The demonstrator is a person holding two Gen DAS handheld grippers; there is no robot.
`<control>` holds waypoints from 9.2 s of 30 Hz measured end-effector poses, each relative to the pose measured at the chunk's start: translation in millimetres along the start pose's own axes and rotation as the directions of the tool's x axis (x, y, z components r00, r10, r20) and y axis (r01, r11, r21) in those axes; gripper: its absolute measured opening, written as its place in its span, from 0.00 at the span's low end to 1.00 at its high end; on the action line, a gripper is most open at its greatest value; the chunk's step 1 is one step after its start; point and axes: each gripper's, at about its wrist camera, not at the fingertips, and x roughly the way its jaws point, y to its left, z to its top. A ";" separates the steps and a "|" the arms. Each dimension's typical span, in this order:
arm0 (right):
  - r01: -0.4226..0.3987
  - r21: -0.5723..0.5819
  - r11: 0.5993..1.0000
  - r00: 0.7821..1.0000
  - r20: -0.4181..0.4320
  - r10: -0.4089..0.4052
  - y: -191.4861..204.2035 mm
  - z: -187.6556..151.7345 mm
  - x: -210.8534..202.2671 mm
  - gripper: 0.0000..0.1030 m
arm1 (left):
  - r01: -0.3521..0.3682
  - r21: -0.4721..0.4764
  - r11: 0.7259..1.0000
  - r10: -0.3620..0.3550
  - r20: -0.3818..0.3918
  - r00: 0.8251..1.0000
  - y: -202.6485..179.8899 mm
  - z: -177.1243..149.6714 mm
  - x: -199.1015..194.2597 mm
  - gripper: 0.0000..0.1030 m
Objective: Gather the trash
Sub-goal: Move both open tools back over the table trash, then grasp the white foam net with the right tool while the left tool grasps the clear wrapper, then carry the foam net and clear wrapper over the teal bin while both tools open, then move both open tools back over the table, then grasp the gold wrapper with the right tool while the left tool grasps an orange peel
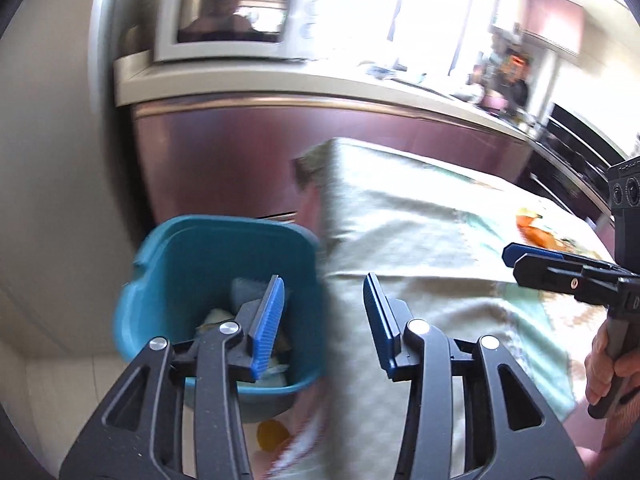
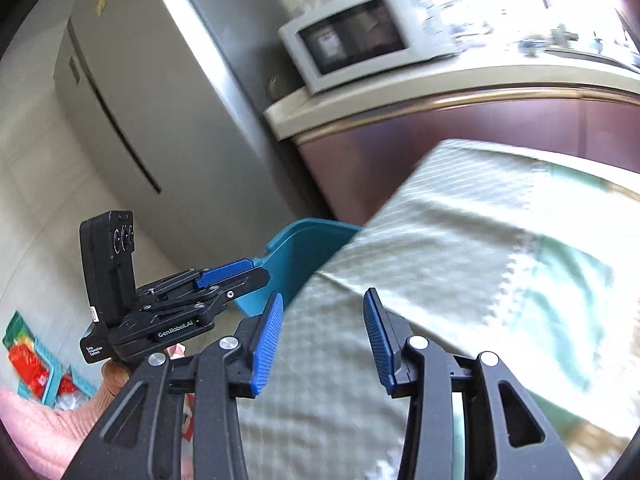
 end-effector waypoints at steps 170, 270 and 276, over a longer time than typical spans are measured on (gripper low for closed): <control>-0.092 -0.007 0.996 0.989 0.115 0.092 -18.8 4.1 -72.6 0.05 | 0.256 -0.107 0.961 -0.262 -0.044 0.964 -34.5 33.4 -33.7 0.07; 0.400 0.486 0.777 0.858 0.098 -0.504 -263.8 -57.2 -201.2 0.46 | 0.394 0.124 0.911 -0.344 -0.300 0.890 -261.2 57.1 160.5 0.43; 0.392 0.497 0.774 0.867 0.082 -0.492 -273.8 -52.7 -195.3 0.47 | 0.387 0.122 0.914 -0.332 -0.325 0.886 -270.9 60.5 181.4 0.42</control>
